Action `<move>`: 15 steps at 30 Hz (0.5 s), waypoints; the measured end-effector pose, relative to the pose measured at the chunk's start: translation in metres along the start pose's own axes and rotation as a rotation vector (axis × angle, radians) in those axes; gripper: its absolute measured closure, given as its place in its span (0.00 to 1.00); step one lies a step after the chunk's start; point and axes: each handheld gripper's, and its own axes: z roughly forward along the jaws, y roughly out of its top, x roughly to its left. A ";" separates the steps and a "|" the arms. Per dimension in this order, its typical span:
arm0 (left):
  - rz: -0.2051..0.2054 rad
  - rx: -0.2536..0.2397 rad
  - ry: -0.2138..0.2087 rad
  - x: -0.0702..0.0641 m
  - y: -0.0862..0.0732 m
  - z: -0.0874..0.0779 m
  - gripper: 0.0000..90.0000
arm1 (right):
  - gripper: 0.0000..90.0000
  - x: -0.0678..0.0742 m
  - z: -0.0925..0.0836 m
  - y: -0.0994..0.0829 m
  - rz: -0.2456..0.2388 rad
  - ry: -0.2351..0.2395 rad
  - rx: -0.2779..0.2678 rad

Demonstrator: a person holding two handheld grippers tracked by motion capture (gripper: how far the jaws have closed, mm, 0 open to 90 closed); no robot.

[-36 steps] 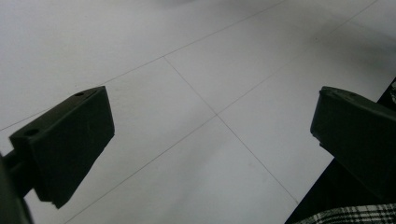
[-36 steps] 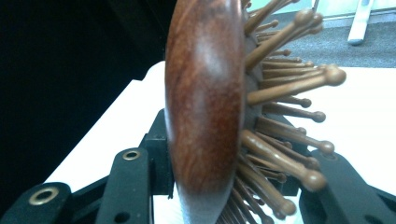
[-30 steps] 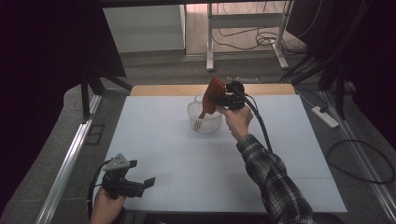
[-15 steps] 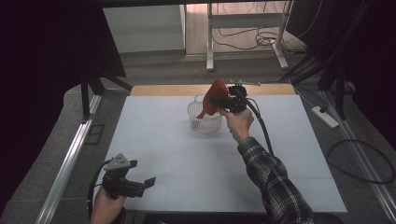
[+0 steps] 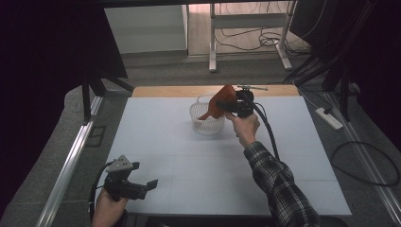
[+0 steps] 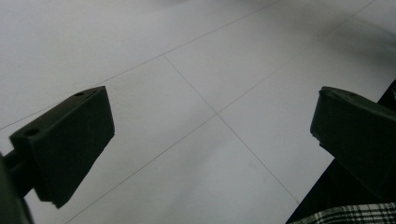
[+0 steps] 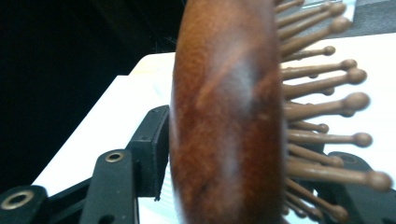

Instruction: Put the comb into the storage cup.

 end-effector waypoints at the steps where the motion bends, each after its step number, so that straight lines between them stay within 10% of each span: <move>1: 0.000 0.000 0.000 0.000 0.000 0.000 0.00 | 0.48 -0.001 0.000 0.000 0.004 -0.002 -0.001; 15: -0.005 -0.001 0.001 0.000 0.000 0.000 0.00 | 0.40 -0.004 0.000 -0.003 -0.030 -0.030 0.017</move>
